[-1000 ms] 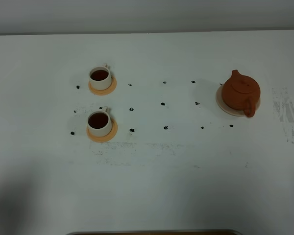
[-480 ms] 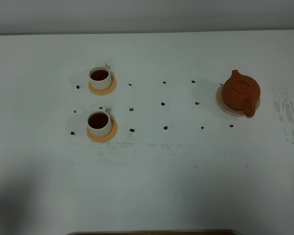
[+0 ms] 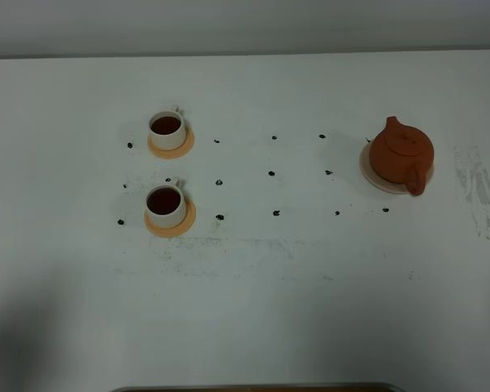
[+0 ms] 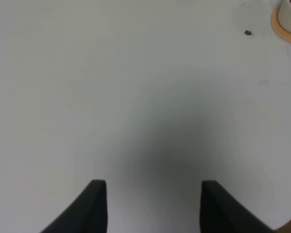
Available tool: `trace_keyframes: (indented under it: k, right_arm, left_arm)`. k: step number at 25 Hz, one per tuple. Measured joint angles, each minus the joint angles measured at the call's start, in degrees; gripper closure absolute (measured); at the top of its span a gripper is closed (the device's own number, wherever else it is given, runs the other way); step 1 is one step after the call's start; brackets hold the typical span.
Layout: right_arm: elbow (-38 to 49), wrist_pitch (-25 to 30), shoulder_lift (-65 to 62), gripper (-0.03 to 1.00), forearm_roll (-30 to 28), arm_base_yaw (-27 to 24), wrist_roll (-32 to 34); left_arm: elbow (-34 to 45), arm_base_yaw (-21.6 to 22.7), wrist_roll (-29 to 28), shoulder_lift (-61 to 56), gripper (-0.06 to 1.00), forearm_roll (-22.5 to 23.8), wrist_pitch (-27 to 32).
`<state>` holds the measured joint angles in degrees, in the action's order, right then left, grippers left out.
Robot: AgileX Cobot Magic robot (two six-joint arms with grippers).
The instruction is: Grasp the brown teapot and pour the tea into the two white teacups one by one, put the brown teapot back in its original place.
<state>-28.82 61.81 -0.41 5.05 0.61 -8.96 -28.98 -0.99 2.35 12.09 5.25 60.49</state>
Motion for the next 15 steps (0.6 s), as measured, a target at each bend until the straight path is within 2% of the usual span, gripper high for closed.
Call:
trace_keyframes:
  k: [15]
  right_arm:
    - [0.0,0.0,0.0,0.41,0.0,0.0,0.0]
  left_arm:
    - [0.0,0.0,0.1,-1.6,0.49,0.0,0.0]
